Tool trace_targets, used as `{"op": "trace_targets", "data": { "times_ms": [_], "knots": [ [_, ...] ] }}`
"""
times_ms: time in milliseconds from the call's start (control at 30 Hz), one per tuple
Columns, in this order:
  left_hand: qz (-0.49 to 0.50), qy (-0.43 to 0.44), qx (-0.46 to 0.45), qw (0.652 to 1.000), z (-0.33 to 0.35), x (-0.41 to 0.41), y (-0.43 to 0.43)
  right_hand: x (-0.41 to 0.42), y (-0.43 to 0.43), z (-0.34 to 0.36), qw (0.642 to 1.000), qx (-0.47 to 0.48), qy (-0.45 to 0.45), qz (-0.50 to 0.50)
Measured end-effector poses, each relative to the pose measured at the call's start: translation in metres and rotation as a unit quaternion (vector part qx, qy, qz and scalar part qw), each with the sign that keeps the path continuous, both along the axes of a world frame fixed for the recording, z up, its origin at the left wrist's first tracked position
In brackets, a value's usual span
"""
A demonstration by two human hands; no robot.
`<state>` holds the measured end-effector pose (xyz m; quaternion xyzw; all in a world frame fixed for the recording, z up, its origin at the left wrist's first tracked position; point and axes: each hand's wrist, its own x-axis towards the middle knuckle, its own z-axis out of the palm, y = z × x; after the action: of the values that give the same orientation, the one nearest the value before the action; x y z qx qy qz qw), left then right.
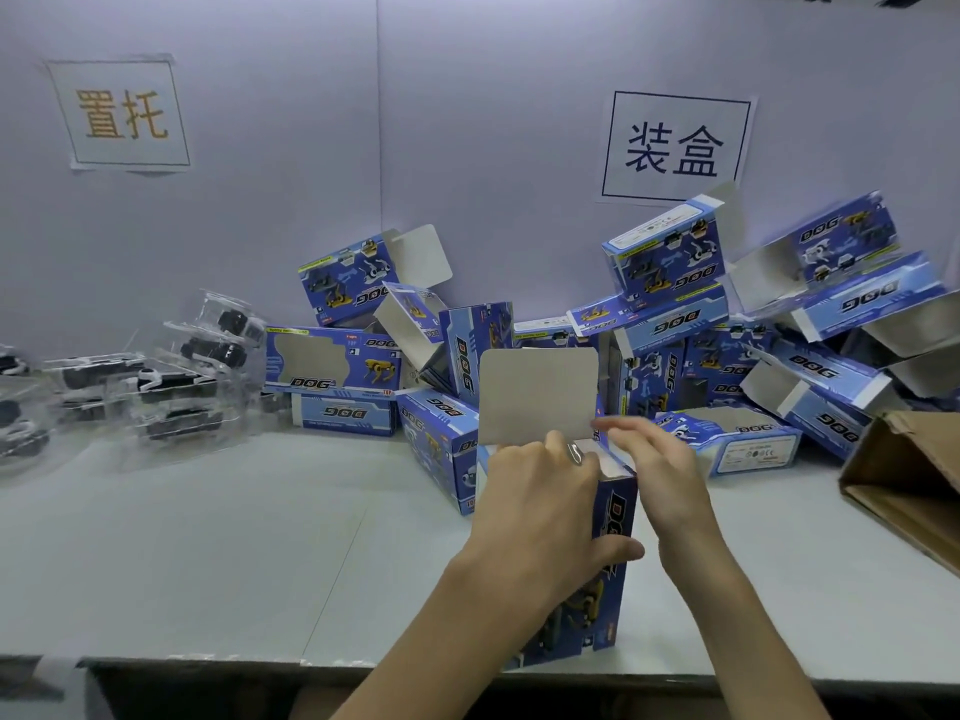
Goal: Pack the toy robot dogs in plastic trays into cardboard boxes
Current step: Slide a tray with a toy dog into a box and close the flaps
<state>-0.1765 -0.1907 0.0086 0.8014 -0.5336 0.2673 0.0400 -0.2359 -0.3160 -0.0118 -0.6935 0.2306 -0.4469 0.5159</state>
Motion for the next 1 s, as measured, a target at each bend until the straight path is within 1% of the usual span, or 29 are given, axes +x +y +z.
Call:
{"op": "trace_targets", "data": {
  "times_ms": [67,133,200,233,300,400,433,500,567,600,667,733,867,1000],
  "knots": [
    [-0.004,0.016,0.009,1.000,0.002,-0.001,-0.002,0.008,0.002,0.016,0.995,-0.085,-0.023,-0.056],
    [-0.004,0.036,0.025,0.999,0.004,-0.002,-0.001,0.017,0.005,0.042,0.980,-0.160,-0.064,-0.097],
    [0.000,0.057,0.049,0.997,0.008,-0.002,0.002,0.027,0.010,0.074,0.963,-0.234,-0.088,-0.099],
    [0.003,0.067,0.060,0.996,0.011,-0.002,0.003,0.034,0.012,0.090,0.956,-0.271,-0.076,-0.083],
    [0.003,0.079,0.071,0.994,0.017,-0.003,0.006,0.052,0.011,0.118,0.940,-0.339,0.003,-0.039],
    [0.003,0.092,0.077,0.993,0.022,-0.005,0.006,0.085,0.000,0.146,0.896,-0.398,0.195,0.008],
    [0.004,0.095,0.079,0.992,0.022,-0.005,0.005,0.096,-0.005,0.150,0.878,-0.405,0.253,0.016],
    [0.006,0.095,0.082,0.992,0.023,-0.005,0.004,0.111,-0.014,0.148,0.850,-0.401,0.340,0.033],
    [0.008,0.094,0.081,0.992,0.024,-0.004,0.003,0.119,-0.022,0.136,0.834,-0.382,0.395,0.052],
    [0.008,0.093,0.081,0.992,0.023,-0.004,0.002,0.121,-0.025,0.130,0.832,-0.369,0.409,0.061],
    [0.009,0.097,0.081,0.992,0.022,-0.003,0.000,0.121,-0.030,0.120,0.846,-0.351,0.396,0.065],
    [0.013,0.100,0.083,0.991,0.022,-0.002,-0.001,0.118,-0.031,0.118,0.854,-0.365,0.367,0.054],
    [0.022,0.105,0.073,0.992,0.022,-0.004,-0.003,0.111,-0.027,0.114,0.838,-0.423,0.344,0.039],
    [0.022,0.104,0.079,0.991,0.024,-0.003,-0.002,0.104,-0.029,0.106,0.833,-0.454,0.313,0.035]
  ]
}}
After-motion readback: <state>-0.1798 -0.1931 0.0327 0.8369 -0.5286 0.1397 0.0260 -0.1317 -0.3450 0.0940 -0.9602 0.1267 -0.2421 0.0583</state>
